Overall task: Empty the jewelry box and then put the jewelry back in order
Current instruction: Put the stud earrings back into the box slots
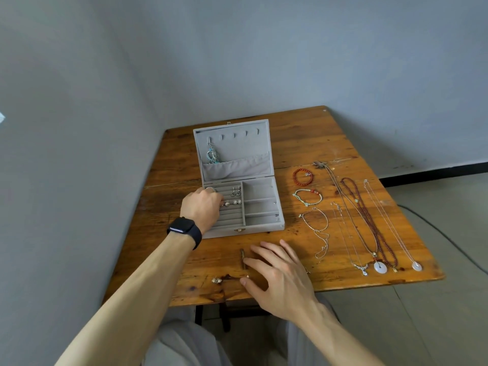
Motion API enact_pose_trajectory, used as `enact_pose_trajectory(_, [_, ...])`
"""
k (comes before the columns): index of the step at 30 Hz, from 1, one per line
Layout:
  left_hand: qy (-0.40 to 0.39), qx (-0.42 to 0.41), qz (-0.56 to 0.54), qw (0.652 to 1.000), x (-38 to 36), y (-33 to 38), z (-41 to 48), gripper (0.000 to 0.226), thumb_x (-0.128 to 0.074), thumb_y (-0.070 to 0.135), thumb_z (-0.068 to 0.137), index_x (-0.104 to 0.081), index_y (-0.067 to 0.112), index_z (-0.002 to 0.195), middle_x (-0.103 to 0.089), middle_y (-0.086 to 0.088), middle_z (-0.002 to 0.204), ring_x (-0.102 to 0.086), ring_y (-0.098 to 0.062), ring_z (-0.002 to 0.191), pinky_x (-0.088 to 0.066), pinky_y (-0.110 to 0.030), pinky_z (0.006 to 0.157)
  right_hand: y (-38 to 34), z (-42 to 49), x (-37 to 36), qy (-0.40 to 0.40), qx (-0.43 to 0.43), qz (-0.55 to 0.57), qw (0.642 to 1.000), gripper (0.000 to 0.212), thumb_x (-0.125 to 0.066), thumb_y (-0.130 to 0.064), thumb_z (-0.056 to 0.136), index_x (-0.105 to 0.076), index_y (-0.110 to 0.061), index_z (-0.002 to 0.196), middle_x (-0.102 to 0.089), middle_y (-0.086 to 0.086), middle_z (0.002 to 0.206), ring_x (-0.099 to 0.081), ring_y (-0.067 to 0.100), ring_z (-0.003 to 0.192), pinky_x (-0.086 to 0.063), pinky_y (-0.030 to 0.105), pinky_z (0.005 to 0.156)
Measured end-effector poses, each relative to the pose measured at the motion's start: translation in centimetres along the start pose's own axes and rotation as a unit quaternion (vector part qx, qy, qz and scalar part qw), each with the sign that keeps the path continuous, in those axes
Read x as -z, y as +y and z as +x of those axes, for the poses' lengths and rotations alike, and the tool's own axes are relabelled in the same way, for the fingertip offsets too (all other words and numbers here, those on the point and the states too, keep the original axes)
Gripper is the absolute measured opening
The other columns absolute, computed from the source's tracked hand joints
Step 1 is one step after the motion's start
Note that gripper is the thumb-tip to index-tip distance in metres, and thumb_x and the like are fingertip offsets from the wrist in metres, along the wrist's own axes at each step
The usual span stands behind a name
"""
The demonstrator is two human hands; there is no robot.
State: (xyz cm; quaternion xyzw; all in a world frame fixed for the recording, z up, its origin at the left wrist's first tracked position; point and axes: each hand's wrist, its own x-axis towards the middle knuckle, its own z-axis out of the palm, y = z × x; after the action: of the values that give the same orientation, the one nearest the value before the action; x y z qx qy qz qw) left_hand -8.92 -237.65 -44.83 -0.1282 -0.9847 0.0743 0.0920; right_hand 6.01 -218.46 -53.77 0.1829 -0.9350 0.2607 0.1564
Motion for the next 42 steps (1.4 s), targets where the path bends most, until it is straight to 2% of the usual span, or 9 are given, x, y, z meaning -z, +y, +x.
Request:
enact_pose_trajectory(5, [-0.018, -0.017, 0.033, 0.999, 0.3, 0.0, 0.4, 0.023, -0.053, 0.009, 0.097, -0.071, 0.020, 0.107, -0.065, 0.000, 0.106, -0.063, -0.024, 0.099, -0.050, -0.034, 0.071, -0.1, 0.0, 0.0, 0.002, 0.001, 0.000, 1.000, 0.043, -0.053, -0.060, 0.092, -0.071, -0.032, 0.119, -0.062, -0.009, 0.137, -0.048, 0.012, 0.135, -0.024, 0.046, 0.122])
enact_pose_trajectory(10, [-0.038, 0.020, -0.039, 0.998, 0.8, -0.2, 0.6, 0.021, -0.054, 0.023, 0.102, -0.073, 0.023, 0.111, -0.068, 0.000, 0.109, -0.066, -0.024, 0.098, -0.051, -0.033, 0.069, 0.0, 0.0, -0.1, 0.004, 0.002, 0.004, 1.000, 0.043, -0.053, -0.061, 0.092, -0.071, -0.032, 0.119, -0.061, -0.009, 0.137, -0.047, 0.012, 0.135, -0.022, 0.046, 0.122])
enact_pose_trajectory(13, [-0.057, 0.071, -0.098, 0.991, 1.1, -0.2, 0.6, 0.025, -0.052, 0.037, 0.101, -0.073, 0.024, 0.107, -0.069, -0.002, 0.104, -0.066, -0.026, 0.091, -0.049, -0.032, 0.065, 0.1, 0.0, -0.2, 0.003, 0.001, 0.004, 1.000, 0.043, -0.053, -0.061, 0.092, -0.070, -0.032, 0.119, -0.061, -0.008, 0.138, -0.047, 0.012, 0.135, -0.021, 0.045, 0.123])
enact_pose_trajectory(16, [-0.062, 0.097, -0.104, 0.988, 1.3, 0.0, 0.4, 0.027, -0.051, 0.041, 0.101, -0.072, 0.024, 0.103, -0.070, -0.004, 0.101, -0.066, -0.028, 0.088, -0.047, -0.032, 0.064, 0.0, 0.0, -0.2, 0.001, 0.000, 0.003, 1.000, 0.044, -0.053, -0.061, 0.092, -0.070, -0.032, 0.120, -0.061, -0.008, 0.138, -0.047, 0.012, 0.135, -0.020, 0.045, 0.123])
enact_pose_trajectory(21, [-0.063, 0.147, -0.131, 0.979, 1.8, 0.1, -0.2, 0.031, -0.050, 0.046, 0.101, -0.072, 0.024, 0.100, -0.070, -0.003, 0.089, -0.067, -0.027, 0.078, -0.056, -0.035, 0.067, -0.1, 0.0, -0.1, 0.006, 0.001, 0.005, 1.000, 0.044, -0.053, -0.059, 0.092, -0.071, -0.031, 0.119, -0.061, -0.007, 0.138, -0.048, 0.013, 0.135, -0.021, 0.046, 0.122])
enact_pose_trajectory(26, [-0.055, 0.191, -0.135, 0.971, 1.6, 0.8, -0.8, 0.034, -0.052, 0.051, 0.099, -0.073, 0.025, 0.091, -0.064, 0.001, 0.078, -0.062, -0.023, 0.071, -0.045, -0.028, 0.058, -0.1, 0.0, 0.0, 0.008, 0.001, 0.005, 1.000, 0.043, -0.054, -0.059, 0.091, -0.072, -0.031, 0.119, -0.062, -0.006, 0.137, -0.049, 0.014, 0.134, -0.024, 0.047, 0.122])
enact_pose_trajectory(32, [-0.041, 0.201, -0.167, 0.964, 1.1, 1.5, -1.0, 0.029, -0.054, 0.045, 0.100, -0.075, 0.024, 0.097, -0.067, -0.002, 0.085, -0.062, -0.025, 0.075, -0.044, -0.030, 0.061, -0.1, 0.0, 0.0, 0.007, 0.000, 0.008, 1.000, 0.043, -0.053, -0.059, 0.092, -0.072, -0.030, 0.118, -0.062, -0.006, 0.137, -0.048, 0.014, 0.135, -0.024, 0.047, 0.121])
enact_pose_trajectory(38, [-0.048, 0.194, -0.171, 0.965, 1.2, 0.5, -0.7, 0.022, -0.056, 0.040, 0.100, -0.074, 0.028, 0.105, -0.069, -0.001, 0.091, -0.065, -0.024, 0.080, -0.052, -0.031, 0.064, -0.1, 0.0, 0.0, 0.005, -0.004, 0.008, 1.000, 0.043, -0.052, -0.060, 0.092, -0.071, -0.031, 0.118, -0.061, -0.007, 0.138, -0.047, 0.014, 0.135, -0.022, 0.046, 0.122])
enact_pose_trajectory(42, [-0.067, 0.190, -0.267, 0.942, 0.8, -0.5, -0.2, 0.014, -0.060, 0.029, 0.098, -0.072, 0.027, 0.103, -0.069, 0.000, 0.095, -0.065, -0.017, 0.080, -0.059, -0.035, 0.071, -0.1, 0.0, 0.0, 0.004, -0.005, 0.009, 1.000, 0.044, -0.052, -0.060, 0.092, -0.071, -0.032, 0.119, -0.061, -0.007, 0.139, -0.047, 0.013, 0.136, -0.020, 0.045, 0.122])
